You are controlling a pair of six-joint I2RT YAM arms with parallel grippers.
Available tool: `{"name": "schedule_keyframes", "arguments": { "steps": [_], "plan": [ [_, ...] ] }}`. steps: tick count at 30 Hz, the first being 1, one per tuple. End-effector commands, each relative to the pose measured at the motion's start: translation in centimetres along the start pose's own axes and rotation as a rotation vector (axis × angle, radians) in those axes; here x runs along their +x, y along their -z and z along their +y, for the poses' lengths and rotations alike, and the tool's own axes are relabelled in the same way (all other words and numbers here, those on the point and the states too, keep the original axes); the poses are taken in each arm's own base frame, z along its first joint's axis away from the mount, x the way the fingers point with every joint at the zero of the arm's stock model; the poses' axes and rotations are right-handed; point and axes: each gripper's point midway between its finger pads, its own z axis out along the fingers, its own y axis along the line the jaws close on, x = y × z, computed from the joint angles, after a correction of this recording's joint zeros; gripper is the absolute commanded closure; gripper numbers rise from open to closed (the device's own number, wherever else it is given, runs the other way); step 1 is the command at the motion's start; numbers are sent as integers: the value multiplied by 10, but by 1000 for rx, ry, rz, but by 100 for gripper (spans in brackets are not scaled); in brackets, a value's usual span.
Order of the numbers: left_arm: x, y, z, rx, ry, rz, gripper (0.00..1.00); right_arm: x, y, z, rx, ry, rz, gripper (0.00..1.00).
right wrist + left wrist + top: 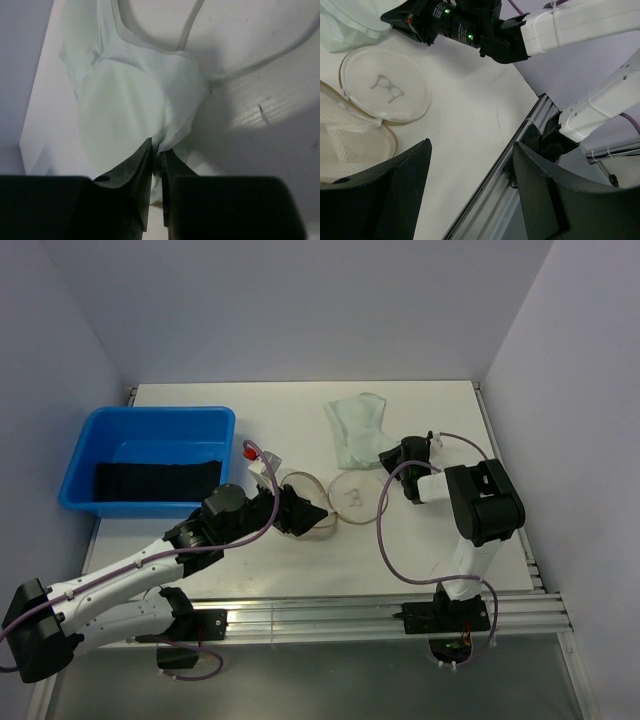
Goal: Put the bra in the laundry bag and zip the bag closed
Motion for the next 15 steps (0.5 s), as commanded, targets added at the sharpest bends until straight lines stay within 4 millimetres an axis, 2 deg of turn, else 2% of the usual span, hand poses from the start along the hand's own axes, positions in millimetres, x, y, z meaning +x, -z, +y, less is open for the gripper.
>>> {"name": "schedule_keyframes", "arguments": {
  "steps": [1,2,3,4,5,7,8,10,11,12,14,15],
  "plan": [
    [-19,1,-11,18,-52,-49,27,-37,-2,40,-118,-22,-112,85],
    [-22,1,-11,12,-58,-54,27,-52,4,62,-169,-2,-147,95],
    [-24,3,-11,4,-64,-58,27,-60,9,72,-189,69,-158,98],
    [-27,2,-8,-15,-76,-67,27,-64,15,86,-228,121,-151,100],
    [-34,3,-12,-13,-84,-79,26,-87,33,121,-305,171,-196,100],
    [-38,4,-13,-22,-107,-66,25,-101,51,140,-319,366,-216,100],
    [-47,5,-20,-12,-113,-82,24,-116,84,181,-433,435,-239,100],
    [-55,9,-26,-2,-124,-100,23,-115,114,199,-494,650,-207,100],
    [-62,11,-31,8,-128,-113,23,-114,158,239,-650,736,-192,100],
    [-67,13,-35,13,-132,-124,22,-101,170,236,-654,850,-122,100],
    [-78,18,-43,16,-140,-135,22,-101,219,266,-737,968,-128,100],
    [-83,23,-47,24,-146,-148,22,-75,231,260,-744,1083,-53,100]
  ]
}}
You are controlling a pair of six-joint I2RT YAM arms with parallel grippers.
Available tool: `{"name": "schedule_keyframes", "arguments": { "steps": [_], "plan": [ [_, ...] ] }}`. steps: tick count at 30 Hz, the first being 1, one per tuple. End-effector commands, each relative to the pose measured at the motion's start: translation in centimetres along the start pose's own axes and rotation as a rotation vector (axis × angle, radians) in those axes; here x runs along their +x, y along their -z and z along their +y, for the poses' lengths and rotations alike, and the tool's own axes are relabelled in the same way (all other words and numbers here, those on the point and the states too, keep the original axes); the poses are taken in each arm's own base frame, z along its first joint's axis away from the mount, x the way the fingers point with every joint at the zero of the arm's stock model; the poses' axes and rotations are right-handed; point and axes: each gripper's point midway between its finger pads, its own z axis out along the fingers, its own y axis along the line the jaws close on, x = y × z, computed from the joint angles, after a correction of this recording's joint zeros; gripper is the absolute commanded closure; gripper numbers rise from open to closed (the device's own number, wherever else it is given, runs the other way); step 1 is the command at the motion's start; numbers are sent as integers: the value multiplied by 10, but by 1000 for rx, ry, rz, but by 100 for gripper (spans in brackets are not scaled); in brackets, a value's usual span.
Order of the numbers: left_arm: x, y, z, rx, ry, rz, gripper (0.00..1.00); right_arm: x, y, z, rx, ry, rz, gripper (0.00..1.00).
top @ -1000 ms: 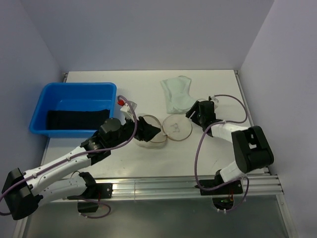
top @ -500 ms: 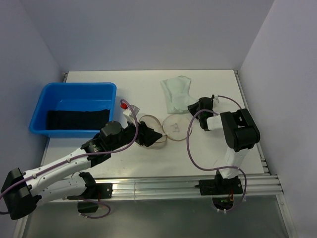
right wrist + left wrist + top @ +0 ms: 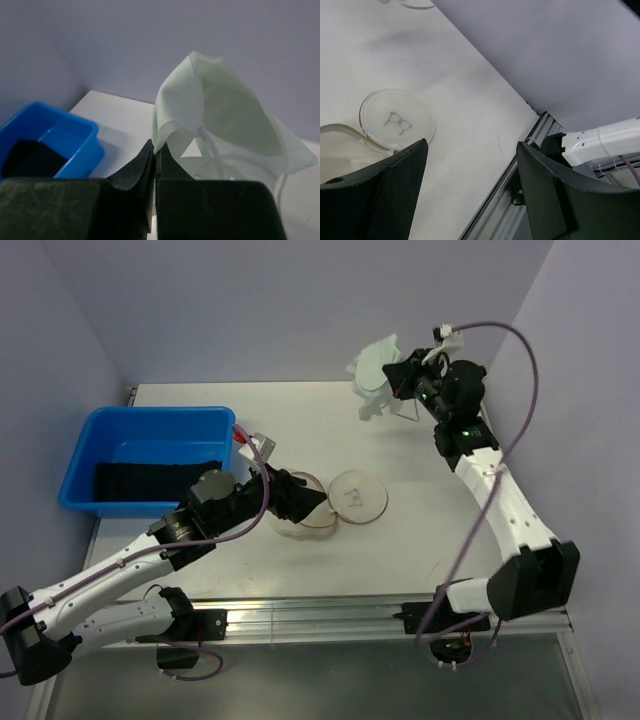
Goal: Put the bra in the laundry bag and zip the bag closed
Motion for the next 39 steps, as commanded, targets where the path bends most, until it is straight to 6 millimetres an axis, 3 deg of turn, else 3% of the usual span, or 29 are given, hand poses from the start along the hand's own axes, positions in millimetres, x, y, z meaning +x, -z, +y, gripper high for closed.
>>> {"name": "schedule_keyframes", "arguments": {
  "steps": [1,2,3,4,6,10,13,14,18,23,28,35,39],
  "plan": [
    [-40,17,-20,20,-54,-79,21,7,62,90,-300,385,188,100],
    [-50,21,-25,33,-64,-102,21,-3,69,94,-305,393,162,100],
    [-53,30,-23,10,-74,-99,21,4,82,108,-356,418,186,100],
    [-66,38,-29,14,-103,-120,20,-4,98,118,-388,430,163,100],
    [-71,59,-32,11,-131,-117,19,1,119,129,-456,441,192,100],
    [-91,94,-31,-39,-198,-160,12,0,175,169,-721,465,201,100],
    [-95,116,-38,-16,-225,-163,9,-6,197,185,-823,481,212,100],
    [-98,125,-41,-2,-229,-180,7,3,203,183,-841,480,262,100],
    [-88,129,-49,62,-238,-163,2,5,214,197,-910,481,310,100],
    [-58,106,-57,162,-249,-50,1,-2,221,215,-952,492,330,100],
    [-36,86,-61,237,-230,-1,1,0,217,219,-944,489,366,100],
    [-25,81,-73,330,-221,29,1,8,200,220,-891,482,412,100],
    [-32,80,-61,243,-185,-2,1,12,194,218,-864,486,439,100]
  ]
}}
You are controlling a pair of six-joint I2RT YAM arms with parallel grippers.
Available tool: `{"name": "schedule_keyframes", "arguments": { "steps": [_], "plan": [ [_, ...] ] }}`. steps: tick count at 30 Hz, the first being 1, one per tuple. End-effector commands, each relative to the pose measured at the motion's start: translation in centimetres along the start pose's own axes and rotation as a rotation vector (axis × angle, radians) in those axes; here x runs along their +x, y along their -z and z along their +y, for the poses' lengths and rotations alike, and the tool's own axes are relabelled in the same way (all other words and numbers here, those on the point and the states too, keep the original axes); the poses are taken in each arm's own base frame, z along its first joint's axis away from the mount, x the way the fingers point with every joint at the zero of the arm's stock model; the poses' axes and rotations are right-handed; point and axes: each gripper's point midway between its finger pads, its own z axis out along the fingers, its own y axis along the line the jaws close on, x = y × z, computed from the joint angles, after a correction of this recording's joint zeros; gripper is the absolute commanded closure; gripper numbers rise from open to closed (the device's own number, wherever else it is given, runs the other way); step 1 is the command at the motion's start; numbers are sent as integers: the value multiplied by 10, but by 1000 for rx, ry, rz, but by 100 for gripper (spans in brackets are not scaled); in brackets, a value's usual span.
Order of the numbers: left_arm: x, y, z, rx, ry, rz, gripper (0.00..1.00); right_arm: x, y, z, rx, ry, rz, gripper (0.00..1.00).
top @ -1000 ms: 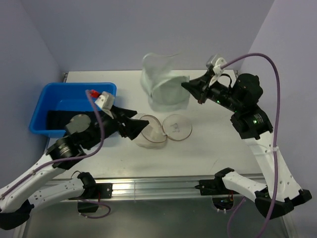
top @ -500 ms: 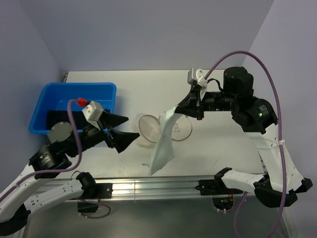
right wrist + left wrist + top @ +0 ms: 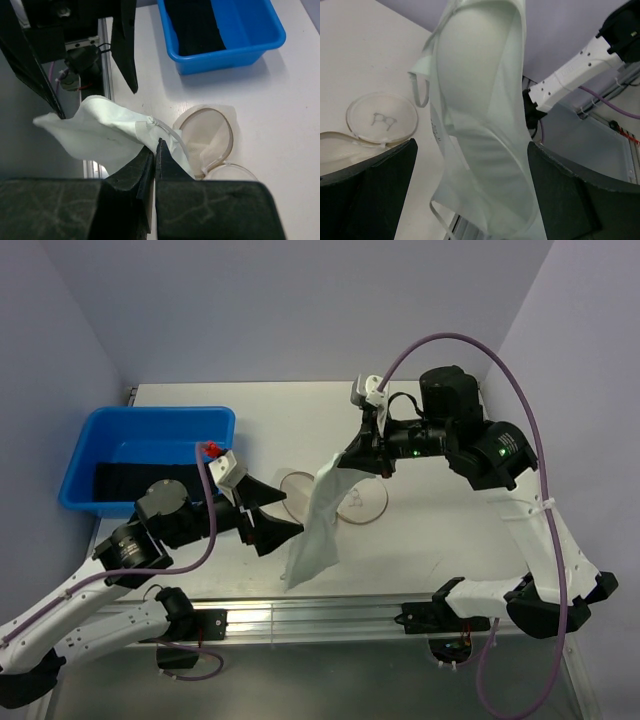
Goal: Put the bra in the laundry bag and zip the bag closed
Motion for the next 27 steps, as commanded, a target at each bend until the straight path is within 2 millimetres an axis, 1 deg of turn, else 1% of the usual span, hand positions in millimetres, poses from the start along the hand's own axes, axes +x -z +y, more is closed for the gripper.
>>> {"name": "schedule_keyframes", "arguments": {
  "steps": [1,3,4,5,7,8,10,11,12,14,19,21,22,24,25,27],
  "plan": [
    [-22,6,14,-112,26,-95,1,-12,8,1,47,22,-9,100],
    [-29,14,23,-180,45,-132,1,-13,8,1,46,27,-11,100],
    [-30,16,23,-182,44,-144,1,-14,8,1,49,26,-12,100],
    [-38,21,16,-156,39,-181,1,-13,8,2,50,21,-6,100],
    [-36,21,8,-110,47,-180,1,-12,8,0,60,22,1,100],
    [-33,17,1,-60,44,-159,1,-13,7,1,59,27,-6,100],
    [-24,9,4,-63,49,-112,1,-19,8,4,44,38,-25,100],
    [-10,0,10,-76,65,-56,1,-20,8,6,37,37,-26,100],
    [-3,-3,11,-73,73,-32,1,-19,6,4,41,34,-19,100],
    [7,-11,7,-30,86,-1,1,-19,7,-1,66,33,-7,100],
    [8,-12,11,-44,94,-13,1,-17,2,-7,84,20,12,100],
    [9,-13,15,-67,86,-5,1,-21,3,-7,87,31,0,100],
    [10,-14,19,-86,85,4,7,-22,3,-7,86,36,-6,100],
    [11,-15,26,-123,80,8,13,-25,5,-6,87,39,-11,100],
    [11,-15,27,-127,82,8,23,-25,5,-7,94,40,-6,100],
    [12,-17,26,-118,86,6,33,-24,6,-8,104,40,-1,100]
  ]
}}
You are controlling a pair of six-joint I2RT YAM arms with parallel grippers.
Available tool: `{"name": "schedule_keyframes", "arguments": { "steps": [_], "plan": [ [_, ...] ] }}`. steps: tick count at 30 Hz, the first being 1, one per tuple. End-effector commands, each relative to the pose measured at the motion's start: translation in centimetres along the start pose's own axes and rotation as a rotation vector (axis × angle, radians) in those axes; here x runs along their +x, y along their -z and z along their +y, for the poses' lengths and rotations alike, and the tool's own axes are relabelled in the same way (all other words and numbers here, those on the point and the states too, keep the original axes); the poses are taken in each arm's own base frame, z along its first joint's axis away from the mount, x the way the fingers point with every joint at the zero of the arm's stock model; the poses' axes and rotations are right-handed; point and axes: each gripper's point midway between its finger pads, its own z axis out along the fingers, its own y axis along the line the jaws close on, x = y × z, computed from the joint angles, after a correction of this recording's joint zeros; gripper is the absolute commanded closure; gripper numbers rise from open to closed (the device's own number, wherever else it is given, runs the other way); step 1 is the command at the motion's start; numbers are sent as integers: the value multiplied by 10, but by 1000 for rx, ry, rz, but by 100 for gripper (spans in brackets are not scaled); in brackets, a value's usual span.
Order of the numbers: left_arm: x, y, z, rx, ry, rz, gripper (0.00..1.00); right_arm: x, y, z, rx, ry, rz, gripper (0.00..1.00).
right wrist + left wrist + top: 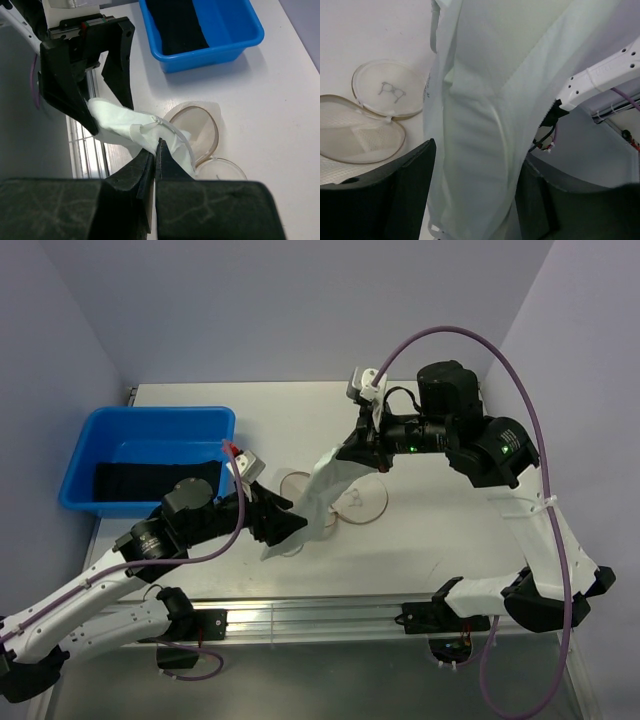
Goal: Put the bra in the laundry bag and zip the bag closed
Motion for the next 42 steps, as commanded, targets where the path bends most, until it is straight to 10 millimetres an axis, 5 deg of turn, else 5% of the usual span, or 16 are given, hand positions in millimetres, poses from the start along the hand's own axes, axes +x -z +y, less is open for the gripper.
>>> {"name": "schedule_keyframes", "arguments": {
  "steps": [1,2,6,9,14,16,18,19,22,26,33,37,42],
  "plan": [
    [-19,0,-7,15,-16,-60,35,-17,9,2,21,26,-42,100],
    [-17,-1,-5,11,-14,-58,37,-18,8,2,18,23,-43,100],
    [-20,-4,1,-22,22,-93,81,-15,5,4,26,17,-34,100],
    [-27,-5,11,-76,64,-146,100,-14,3,8,43,15,-56,100],
    [-56,-4,15,-124,130,-259,100,-1,7,23,92,13,-150,100],
    [-65,-9,18,-132,147,-277,100,-11,16,34,85,31,-253,100],
    [-69,-17,23,-130,155,-267,100,11,4,50,26,-14,-232,99],
    [-77,-17,22,-125,158,-278,100,13,5,57,7,-12,-251,85],
    [-82,-19,29,-129,159,-295,100,52,-16,83,-96,-49,-174,64],
    [-91,-17,30,-120,141,-333,100,89,-30,80,-44,-82,-71,46],
    [-81,-11,18,-38,109,-331,100,64,-16,51,130,-45,-190,16],
    [-62,-5,-10,148,39,-299,100,41,-11,30,201,21,-255,7],
    [-51,23,-61,466,-79,-349,100,10,10,43,4,145,-325,4]
  ]
}}
